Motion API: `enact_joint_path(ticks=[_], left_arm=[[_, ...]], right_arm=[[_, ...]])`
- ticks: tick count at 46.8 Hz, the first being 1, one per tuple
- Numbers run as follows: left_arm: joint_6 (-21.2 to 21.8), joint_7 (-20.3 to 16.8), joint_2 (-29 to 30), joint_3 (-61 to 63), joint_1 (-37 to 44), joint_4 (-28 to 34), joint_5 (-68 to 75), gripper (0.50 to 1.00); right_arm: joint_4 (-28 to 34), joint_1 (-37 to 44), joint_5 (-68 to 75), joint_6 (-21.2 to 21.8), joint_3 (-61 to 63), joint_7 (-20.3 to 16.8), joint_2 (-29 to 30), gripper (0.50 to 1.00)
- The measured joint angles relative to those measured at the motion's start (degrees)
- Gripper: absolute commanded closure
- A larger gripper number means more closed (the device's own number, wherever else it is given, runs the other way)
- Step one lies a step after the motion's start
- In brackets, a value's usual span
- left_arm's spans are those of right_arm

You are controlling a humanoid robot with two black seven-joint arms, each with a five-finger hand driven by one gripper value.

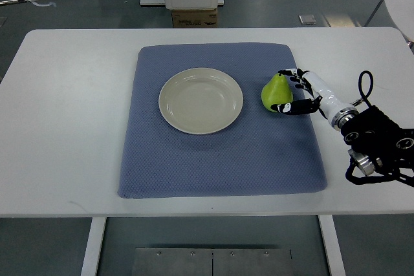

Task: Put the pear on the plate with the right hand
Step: 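Close the right hand's fingers around the green pear, then lift the pear and carry it over the cream plate with the right hand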

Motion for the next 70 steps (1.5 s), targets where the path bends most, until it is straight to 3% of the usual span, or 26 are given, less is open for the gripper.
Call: enact_joint_path(ticks=[13,28,32,41,70], left_arm=[[0.0,0.04,0.0,0.0,-0.01,0.0,0.0,0.5],[0.0,0.04,0.0,0.0,0.0,0.0,0.0,0.5],[0.0,0.03,0.0,0.0,0.0,0.0,0.0,0.5],[0.0,0.03,0.0,0.0,0.0,0.0,0.0,0.5],[0.0,0.03,0.0,0.0,-0.02,0.0,0.0,0.5]], right_arm=[[-0.62,-0.01,0.0,0.01,-0.09,-0.13,0.96,0.699],[-1.32,0.07,0.0,0.01,-1.62,-0.05,2.19,0.722],[-1.32,0.5,0.0,0.02,-1.7,-0.05,2.21,0.791],[-1.31,1.19,0.06,0.02,-1.8,-0.05,2.46,1.0],[-0.12,4.27,6.03,0.19,-0.65,0.28,2.1,1.0]])
